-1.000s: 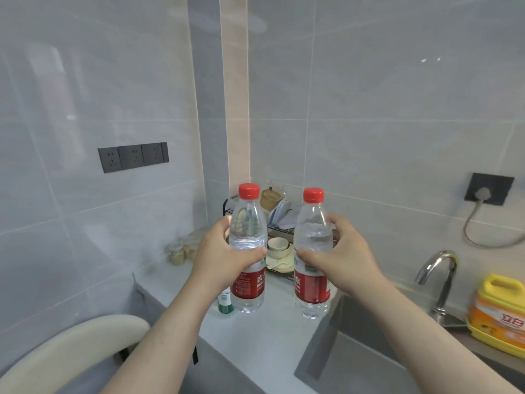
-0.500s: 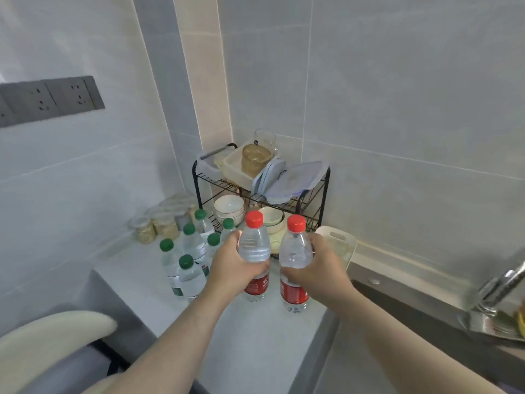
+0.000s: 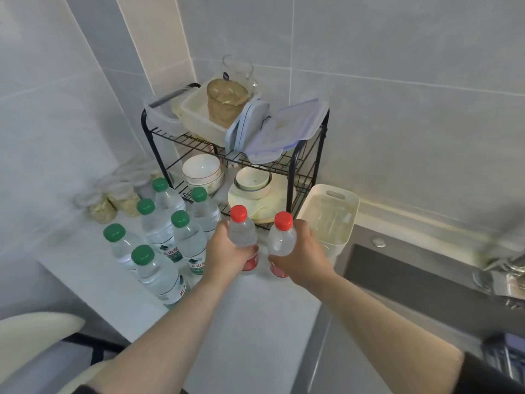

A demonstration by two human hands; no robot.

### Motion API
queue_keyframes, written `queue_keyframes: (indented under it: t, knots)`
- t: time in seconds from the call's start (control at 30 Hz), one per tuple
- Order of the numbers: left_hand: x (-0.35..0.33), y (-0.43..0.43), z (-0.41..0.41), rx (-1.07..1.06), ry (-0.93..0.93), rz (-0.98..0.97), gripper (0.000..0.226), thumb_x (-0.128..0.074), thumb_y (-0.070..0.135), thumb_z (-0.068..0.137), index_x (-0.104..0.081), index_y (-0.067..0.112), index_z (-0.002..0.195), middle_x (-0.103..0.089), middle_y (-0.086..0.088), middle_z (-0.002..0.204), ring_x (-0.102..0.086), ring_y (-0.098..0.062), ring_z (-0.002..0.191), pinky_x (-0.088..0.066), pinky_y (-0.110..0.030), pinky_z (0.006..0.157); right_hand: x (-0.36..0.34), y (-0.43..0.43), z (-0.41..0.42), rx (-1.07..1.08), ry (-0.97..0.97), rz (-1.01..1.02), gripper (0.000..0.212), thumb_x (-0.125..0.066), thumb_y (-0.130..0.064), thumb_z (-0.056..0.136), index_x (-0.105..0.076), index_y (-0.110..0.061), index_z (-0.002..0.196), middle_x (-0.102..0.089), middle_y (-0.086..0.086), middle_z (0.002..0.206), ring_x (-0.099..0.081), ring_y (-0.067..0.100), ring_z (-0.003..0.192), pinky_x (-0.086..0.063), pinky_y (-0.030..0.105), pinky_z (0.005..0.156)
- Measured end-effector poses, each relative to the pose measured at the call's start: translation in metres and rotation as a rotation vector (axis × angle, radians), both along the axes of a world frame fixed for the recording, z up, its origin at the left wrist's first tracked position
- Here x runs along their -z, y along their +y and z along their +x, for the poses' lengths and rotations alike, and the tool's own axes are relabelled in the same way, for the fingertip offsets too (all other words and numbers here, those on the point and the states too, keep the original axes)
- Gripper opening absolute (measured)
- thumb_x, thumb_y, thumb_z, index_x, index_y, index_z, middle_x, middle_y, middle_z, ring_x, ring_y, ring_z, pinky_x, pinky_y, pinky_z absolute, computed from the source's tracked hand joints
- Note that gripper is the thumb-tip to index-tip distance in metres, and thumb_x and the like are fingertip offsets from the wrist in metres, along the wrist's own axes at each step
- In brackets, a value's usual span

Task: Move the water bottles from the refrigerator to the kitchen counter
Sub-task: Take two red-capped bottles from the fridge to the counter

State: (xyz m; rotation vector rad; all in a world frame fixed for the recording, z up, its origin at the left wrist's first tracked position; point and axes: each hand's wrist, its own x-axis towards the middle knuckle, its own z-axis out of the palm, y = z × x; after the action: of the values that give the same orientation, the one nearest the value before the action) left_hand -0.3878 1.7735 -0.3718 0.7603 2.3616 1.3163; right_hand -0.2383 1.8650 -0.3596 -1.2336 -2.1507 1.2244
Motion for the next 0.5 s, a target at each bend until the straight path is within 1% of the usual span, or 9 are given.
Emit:
queue_keyframes:
  t: [0.07,0.13,0.2,0.27,0.3,0.37,0.43,0.47,0.5]
  knots:
    - [0.005,0.003,-0.001,-0.008,-0.014,0.009,0.050,-0.085,0.041,0.054,-0.052,0.041,0.091,-0.068,0.016,0.085,-0.062,0.007,0.078,-0.047,-0.020,0.061,0.007,0.001,-0.002,-0.008,-0.033,0.002,0.066,-0.077,-0.036,0.059,-0.022,-0.053,0.093,-0.040,-0.019,0.095,-0.048,-0.001,0.077,-0.033,0.011,0.030]
    - [0.006,0.007,-0.002,-0.008,-0.020,0.008,0.052,-0.084,0.041,0.051,-0.050,0.044,0.090,-0.068,0.017,0.083,-0.062,0.010,0.076,-0.046,-0.020,0.061,0.012,0.002,-0.003,-0.008,-0.036,-0.004,0.065,-0.077,-0.039,0.059,-0.024,-0.052,0.094,-0.040,-0.019,0.097,-0.048,-0.001,0.078,-0.033,0.010,0.030]
    - [0.004,0.011,-0.004,-0.001,-0.021,0.002,0.052,-0.082,0.045,0.050,-0.048,0.052,0.089,-0.066,0.021,0.080,-0.058,0.017,0.074,-0.042,-0.018,0.057,0.014,0.005,-0.003,-0.002,-0.030,-0.009,0.064,-0.077,-0.039,0.060,-0.027,-0.049,0.099,-0.043,-0.015,0.105,-0.050,0.001,0.078,-0.034,0.010,0.031]
    - [0.003,0.011,-0.006,0.007,-0.017,-0.005,0.052,-0.080,0.045,0.052,-0.045,0.058,0.088,-0.064,0.021,0.079,-0.056,0.020,0.074,-0.039,-0.017,0.055,0.016,0.008,-0.003,-0.005,-0.038,0.002,0.070,-0.079,-0.039,0.063,-0.028,-0.045,0.110,-0.043,-0.012,0.113,-0.053,0.007,0.082,-0.037,0.010,0.033]
    - [0.002,0.011,-0.006,0.018,-0.017,-0.014,0.053,-0.080,0.043,0.053,-0.044,0.058,0.088,-0.064,0.020,0.080,-0.057,0.017,0.073,-0.039,-0.017,0.055,0.017,0.009,-0.003,-0.009,-0.041,0.006,0.074,-0.080,-0.039,0.064,-0.027,-0.044,0.115,-0.041,-0.012,0.115,-0.053,0.012,0.086,-0.038,0.011,0.033]
    - [0.002,0.008,-0.006,0.044,-0.029,-0.026,0.052,-0.082,0.039,0.055,-0.045,0.050,0.090,-0.063,0.018,0.084,-0.058,0.010,0.074,-0.039,-0.017,0.056,0.019,0.008,-0.001,-0.011,-0.036,0.018,0.077,-0.081,-0.038,0.065,-0.025,-0.045,0.118,-0.041,-0.012,0.117,-0.052,0.018,0.094,-0.040,0.013,0.037]
    - [0.001,0.007,-0.006,0.063,-0.039,-0.020,0.054,-0.085,0.034,0.056,-0.045,0.045,0.091,-0.063,0.018,0.090,-0.058,0.007,0.083,-0.039,-0.016,0.059,0.020,0.007,0.000,-0.009,-0.029,0.034,0.079,-0.081,-0.038,0.065,-0.025,-0.045,0.120,-0.043,-0.010,0.121,-0.053,0.020,0.099,-0.048,0.022,0.050]
    - [-0.001,0.006,-0.005,0.071,-0.042,-0.006,0.057,-0.086,0.032,0.057,-0.046,0.045,0.095,-0.063,0.018,0.095,-0.059,0.004,0.089,-0.042,-0.017,0.063,0.020,0.006,0.000,-0.010,-0.026,0.041,0.081,-0.081,-0.039,0.064,-0.025,-0.044,0.122,-0.044,-0.009,0.123,-0.053,0.020,0.101,-0.051,0.026,0.057]
    - [-0.004,0.004,-0.004,0.081,-0.035,0.010,0.061,-0.086,0.032,0.057,-0.046,0.046,0.101,-0.063,0.017,0.102,-0.061,-0.002,0.096,-0.047,-0.020,0.071,0.017,0.004,0.002,-0.011,-0.021,0.046,0.083,-0.082,-0.041,0.064,-0.025,-0.043,0.125,-0.044,-0.009,0.125,-0.052,0.018,0.103,-0.051,0.027,0.061]
